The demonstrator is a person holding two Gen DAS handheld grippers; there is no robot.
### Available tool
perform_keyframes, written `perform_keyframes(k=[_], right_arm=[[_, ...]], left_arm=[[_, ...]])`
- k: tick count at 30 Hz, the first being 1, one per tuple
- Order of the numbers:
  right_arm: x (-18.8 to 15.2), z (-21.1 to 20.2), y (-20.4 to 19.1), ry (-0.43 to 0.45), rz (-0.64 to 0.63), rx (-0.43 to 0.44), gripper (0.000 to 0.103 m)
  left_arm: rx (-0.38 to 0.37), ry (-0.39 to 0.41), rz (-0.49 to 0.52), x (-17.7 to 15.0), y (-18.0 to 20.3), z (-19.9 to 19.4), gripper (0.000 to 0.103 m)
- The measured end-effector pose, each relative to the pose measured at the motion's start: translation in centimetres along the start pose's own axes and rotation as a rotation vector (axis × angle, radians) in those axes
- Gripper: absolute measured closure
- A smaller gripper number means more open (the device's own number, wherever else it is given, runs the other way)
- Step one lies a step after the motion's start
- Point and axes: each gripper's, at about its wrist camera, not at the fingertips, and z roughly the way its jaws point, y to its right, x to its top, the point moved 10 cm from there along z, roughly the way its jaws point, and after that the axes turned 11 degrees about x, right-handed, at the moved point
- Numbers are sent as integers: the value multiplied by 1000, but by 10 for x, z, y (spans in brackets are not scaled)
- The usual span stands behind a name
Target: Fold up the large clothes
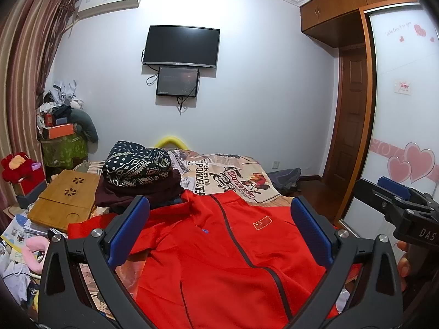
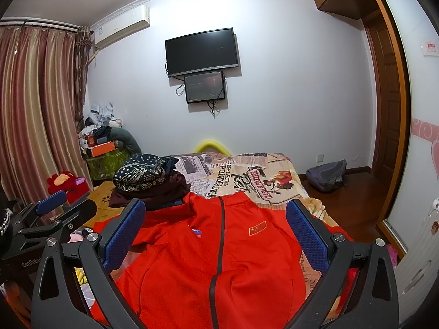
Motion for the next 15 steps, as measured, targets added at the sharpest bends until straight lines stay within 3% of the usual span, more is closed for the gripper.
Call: perform_keyframes(k=[15], right_arm=[[-7, 1, 4, -3, 0, 0, 1]], left_arm=[[2, -7, 1, 2, 3, 0, 0]])
